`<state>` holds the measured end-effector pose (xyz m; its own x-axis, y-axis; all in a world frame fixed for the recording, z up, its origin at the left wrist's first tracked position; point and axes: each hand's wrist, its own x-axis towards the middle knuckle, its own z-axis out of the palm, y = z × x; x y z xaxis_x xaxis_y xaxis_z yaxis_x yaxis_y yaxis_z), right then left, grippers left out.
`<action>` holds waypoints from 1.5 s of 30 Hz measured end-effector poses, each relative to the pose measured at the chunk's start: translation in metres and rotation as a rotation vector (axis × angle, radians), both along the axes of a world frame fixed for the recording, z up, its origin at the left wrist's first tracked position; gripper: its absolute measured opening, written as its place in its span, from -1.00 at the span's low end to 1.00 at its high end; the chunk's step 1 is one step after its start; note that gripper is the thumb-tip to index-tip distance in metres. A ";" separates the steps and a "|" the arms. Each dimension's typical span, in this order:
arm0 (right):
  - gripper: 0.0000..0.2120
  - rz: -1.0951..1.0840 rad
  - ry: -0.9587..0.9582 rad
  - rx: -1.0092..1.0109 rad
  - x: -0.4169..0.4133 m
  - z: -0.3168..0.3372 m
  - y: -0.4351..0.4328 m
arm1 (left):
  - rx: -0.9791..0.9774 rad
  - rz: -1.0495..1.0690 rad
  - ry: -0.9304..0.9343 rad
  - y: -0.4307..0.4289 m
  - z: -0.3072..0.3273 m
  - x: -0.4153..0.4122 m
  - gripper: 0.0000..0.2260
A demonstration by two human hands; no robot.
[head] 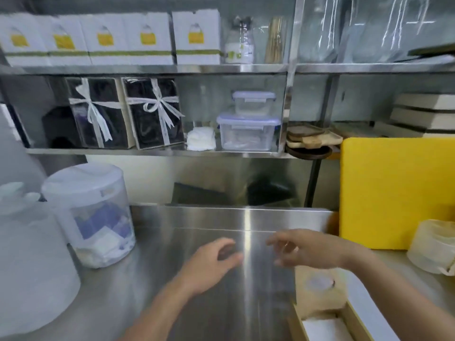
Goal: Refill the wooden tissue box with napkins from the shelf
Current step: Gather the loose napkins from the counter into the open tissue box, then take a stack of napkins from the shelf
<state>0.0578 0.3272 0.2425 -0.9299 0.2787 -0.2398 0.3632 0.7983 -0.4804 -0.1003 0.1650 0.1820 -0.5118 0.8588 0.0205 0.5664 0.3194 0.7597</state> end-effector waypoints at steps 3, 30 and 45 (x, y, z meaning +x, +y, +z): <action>-0.55 -0.034 0.248 -0.052 -0.044 0.031 0.005 | 0.179 0.061 -0.028 0.001 0.059 -0.040 -0.67; -0.38 -0.516 0.552 -0.464 -0.395 0.021 0.138 | 0.378 0.305 -0.569 0.197 0.087 -0.329 -0.31; -0.64 -0.842 0.910 -0.934 -0.408 0.004 0.112 | 0.713 0.600 -1.241 0.179 0.071 -0.310 -0.65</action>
